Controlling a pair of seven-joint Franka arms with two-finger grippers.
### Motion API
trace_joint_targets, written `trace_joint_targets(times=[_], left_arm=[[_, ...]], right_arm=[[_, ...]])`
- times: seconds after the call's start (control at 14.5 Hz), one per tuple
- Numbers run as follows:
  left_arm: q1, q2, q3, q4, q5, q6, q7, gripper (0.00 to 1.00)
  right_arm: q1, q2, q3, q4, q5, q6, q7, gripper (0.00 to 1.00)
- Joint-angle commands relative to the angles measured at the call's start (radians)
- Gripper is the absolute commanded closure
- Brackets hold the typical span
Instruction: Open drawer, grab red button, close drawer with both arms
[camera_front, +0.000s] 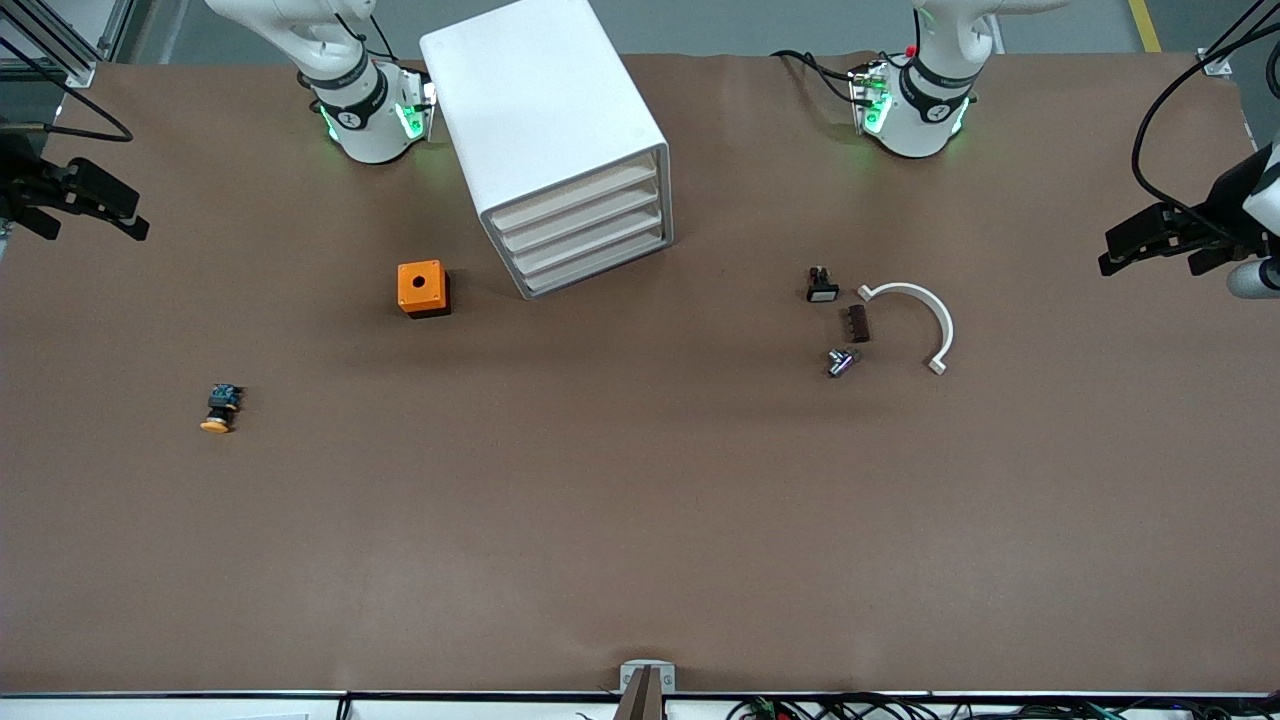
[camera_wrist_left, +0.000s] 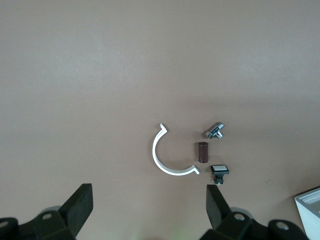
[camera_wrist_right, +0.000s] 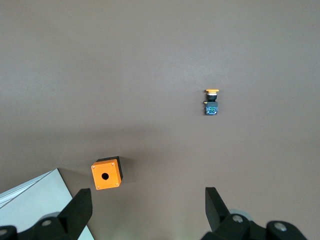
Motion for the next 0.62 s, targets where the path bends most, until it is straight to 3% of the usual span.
trace_joint_targets(times=[0.0, 0.55], left_arm=[[0.005, 0.008, -0.003, 0.019, 0.002, -0.017, -0.002, 0.00], [0.005, 0.045, 0.002, 0.021, -0.005, -0.025, -0.004, 0.00]], right_arm=[[0.004, -0.015, 0.001, -0.005, -0.007, 0.000, 0.016, 0.00], [0.004, -0.014, 0.001, -0.005, -0.007, 0.002, 0.015, 0.00]])
